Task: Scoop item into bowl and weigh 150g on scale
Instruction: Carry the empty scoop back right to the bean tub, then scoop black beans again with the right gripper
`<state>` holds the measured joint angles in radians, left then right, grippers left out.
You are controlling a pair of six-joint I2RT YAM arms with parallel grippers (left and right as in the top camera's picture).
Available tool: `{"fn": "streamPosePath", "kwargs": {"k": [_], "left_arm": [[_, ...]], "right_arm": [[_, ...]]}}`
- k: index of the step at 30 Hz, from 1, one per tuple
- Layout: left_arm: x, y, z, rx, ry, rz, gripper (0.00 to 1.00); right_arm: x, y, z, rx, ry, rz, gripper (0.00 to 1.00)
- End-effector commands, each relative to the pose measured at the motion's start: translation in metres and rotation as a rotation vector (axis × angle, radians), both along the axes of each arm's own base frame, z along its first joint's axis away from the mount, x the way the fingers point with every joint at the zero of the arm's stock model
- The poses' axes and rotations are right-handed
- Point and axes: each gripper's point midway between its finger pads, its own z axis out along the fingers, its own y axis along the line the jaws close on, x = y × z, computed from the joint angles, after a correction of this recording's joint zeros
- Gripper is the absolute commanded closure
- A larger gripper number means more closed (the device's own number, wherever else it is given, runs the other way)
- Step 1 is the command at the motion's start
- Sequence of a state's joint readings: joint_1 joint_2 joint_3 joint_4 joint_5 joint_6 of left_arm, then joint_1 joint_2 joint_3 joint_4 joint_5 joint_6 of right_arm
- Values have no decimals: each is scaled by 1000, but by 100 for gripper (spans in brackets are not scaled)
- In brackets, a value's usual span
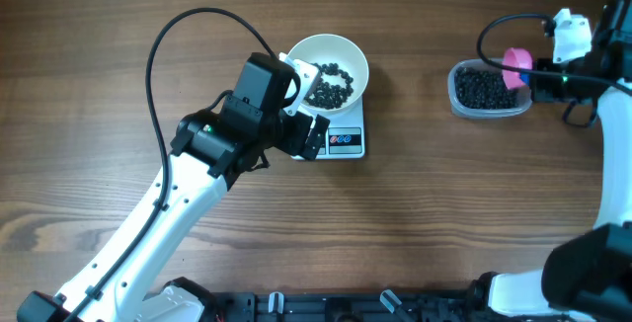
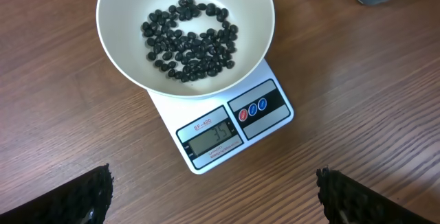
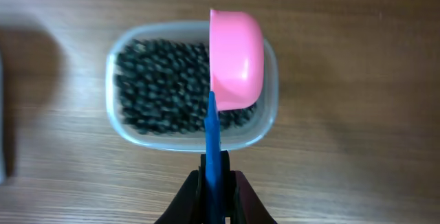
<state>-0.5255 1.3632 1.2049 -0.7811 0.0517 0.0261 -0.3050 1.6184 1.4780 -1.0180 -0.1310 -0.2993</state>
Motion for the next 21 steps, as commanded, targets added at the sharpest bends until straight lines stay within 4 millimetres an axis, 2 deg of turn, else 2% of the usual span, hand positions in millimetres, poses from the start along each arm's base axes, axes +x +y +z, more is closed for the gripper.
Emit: {"fn": "streamPosePath", "kwargs": {"k": [1,8,14,17,21], "left_arm": [[-3,-3,-5,8,11,-32,0],[-3,-3,-6,8,12,-32,0],[-3,-3,-6,8,12,-32,0],[-3,-3,-6,8,12,-32,0],[-3,-3,-5,8,11,-32,0]], "right_arm": [[0,-9,-16,-26,55,-29,96],[-1,-5,-39,-3,127,-22,96],[6,26,-49,90,138,56,96],[3,38,-59,105,181,104,96],[4,60,-55,205,159,182,96]]}}
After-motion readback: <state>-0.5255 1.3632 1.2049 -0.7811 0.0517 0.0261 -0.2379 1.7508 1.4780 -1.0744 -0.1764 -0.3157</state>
